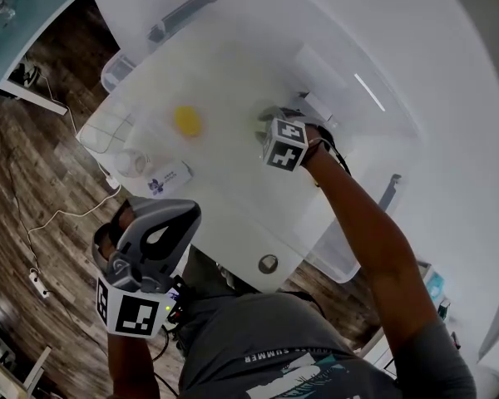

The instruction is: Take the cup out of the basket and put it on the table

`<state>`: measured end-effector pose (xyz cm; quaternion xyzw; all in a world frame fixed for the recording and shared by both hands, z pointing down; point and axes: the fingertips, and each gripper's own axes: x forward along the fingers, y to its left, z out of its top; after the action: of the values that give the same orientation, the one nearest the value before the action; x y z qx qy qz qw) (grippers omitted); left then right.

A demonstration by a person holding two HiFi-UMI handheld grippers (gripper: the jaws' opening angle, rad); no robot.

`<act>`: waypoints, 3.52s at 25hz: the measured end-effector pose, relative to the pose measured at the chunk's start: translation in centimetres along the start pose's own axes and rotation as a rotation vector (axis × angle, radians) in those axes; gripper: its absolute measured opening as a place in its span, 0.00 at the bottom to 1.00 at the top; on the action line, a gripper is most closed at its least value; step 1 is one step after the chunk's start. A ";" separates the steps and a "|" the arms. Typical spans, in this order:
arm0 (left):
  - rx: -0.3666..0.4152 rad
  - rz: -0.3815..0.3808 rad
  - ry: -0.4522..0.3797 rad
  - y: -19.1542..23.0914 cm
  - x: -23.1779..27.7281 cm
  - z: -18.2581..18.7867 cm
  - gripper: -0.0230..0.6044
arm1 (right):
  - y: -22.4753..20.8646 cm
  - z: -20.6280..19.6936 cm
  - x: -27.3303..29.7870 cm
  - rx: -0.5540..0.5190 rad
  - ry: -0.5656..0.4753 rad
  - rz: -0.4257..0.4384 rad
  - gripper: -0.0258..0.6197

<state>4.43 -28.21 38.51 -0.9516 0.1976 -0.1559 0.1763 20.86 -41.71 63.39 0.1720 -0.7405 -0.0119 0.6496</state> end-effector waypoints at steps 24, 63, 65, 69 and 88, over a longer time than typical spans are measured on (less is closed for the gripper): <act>0.098 0.025 0.024 -3.4 -1.4 4.3 0.05 | 2.3 6.4 -19.2 -0.034 -0.275 -0.289 0.08; 0.053 0.170 0.148 -8.6 -7.9 3.0 0.05 | 28.9 12.3 -21.8 -0.299 -0.510 -0.064 0.08; 0.051 0.171 0.149 -8.6 -8.3 2.8 0.05 | 29.4 11.8 -20.0 -0.282 -0.474 -0.041 0.08; 0.047 0.170 0.155 -8.6 -8.9 2.3 0.05 | 29.9 10.6 -16.7 -0.243 -0.405 -0.012 0.08; 0.026 0.164 0.161 -8.7 -10.2 0.9 0.05 | 29.4 5.6 -8.1 -0.091 -0.128 0.061 0.09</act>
<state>-1.38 -16.11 38.81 -0.9143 0.2863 -0.2194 0.1843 9.16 -12.99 61.85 0.1186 -0.7842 -0.0366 0.6079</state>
